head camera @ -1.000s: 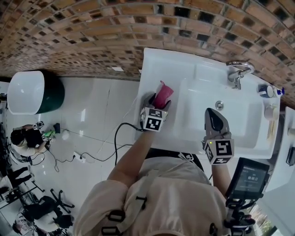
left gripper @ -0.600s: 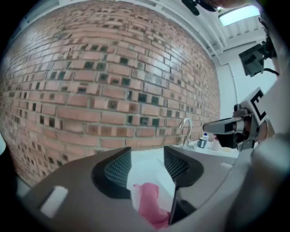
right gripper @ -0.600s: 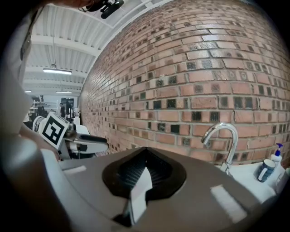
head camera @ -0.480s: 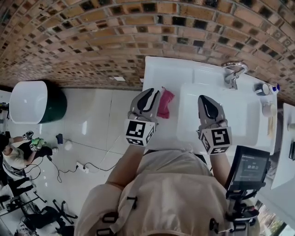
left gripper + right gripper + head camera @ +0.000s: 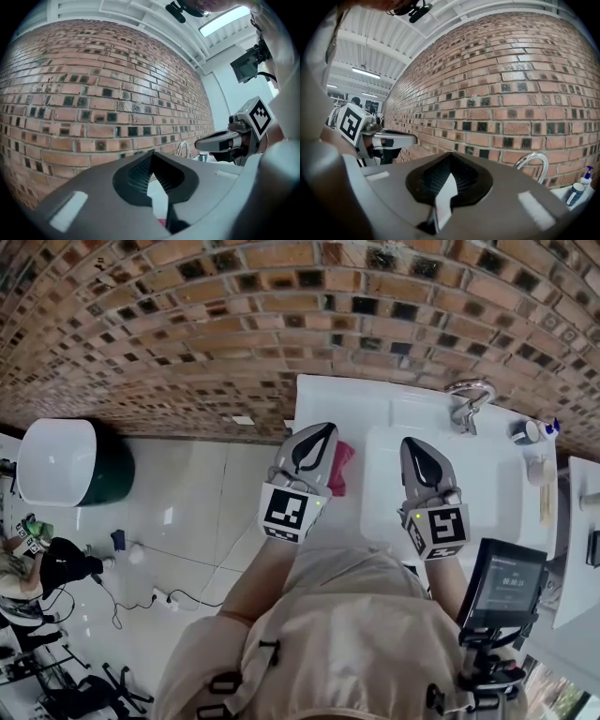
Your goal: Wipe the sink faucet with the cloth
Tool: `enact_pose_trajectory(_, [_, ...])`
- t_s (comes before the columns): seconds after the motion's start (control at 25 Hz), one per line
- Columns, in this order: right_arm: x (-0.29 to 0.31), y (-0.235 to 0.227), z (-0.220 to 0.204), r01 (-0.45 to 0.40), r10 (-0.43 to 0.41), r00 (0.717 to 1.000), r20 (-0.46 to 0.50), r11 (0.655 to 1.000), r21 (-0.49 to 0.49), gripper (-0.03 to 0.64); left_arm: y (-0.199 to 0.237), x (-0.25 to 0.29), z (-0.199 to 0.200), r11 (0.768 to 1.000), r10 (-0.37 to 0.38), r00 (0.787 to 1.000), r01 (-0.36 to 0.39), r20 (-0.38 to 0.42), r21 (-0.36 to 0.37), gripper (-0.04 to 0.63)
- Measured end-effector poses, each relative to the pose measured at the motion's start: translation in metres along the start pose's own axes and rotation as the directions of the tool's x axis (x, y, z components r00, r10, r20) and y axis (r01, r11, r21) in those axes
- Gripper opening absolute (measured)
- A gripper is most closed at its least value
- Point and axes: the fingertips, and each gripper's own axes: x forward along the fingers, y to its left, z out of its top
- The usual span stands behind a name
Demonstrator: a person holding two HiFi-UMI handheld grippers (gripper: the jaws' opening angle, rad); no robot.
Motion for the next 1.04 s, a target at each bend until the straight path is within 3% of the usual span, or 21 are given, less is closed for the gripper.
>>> enact_pose_trajectory(0.24, [-0.003, -0.005, -0.003, 0.021, -0.021, 1.0, 0.004, 1.0, 0.01, -0.014, -0.014, 0.003, 0.005, 0.998, -0.057, 0.998, 0.057, 0.002, 0.005, 0.003])
enact_pose_trajectory(0.6, [-0.002, -0.002, -0.002, 0.005, -0.005, 1.0, 0.006, 1.0, -0.007, -0.014, -0.01, 0.0, 0.008, 0.999, -0.044, 0.999, 0.045, 0.031, -0.005, 0.003])
enact_pose_trajectory(1.04, [0.003, 0.005, -0.004, -0.01, 0.01, 1.0, -0.016, 1.0, -0.019, -0.014, -0.01, 0.001, 0.0, 0.998, -0.061, 0.998, 0.062, 0.006, -0.024, 0.003])
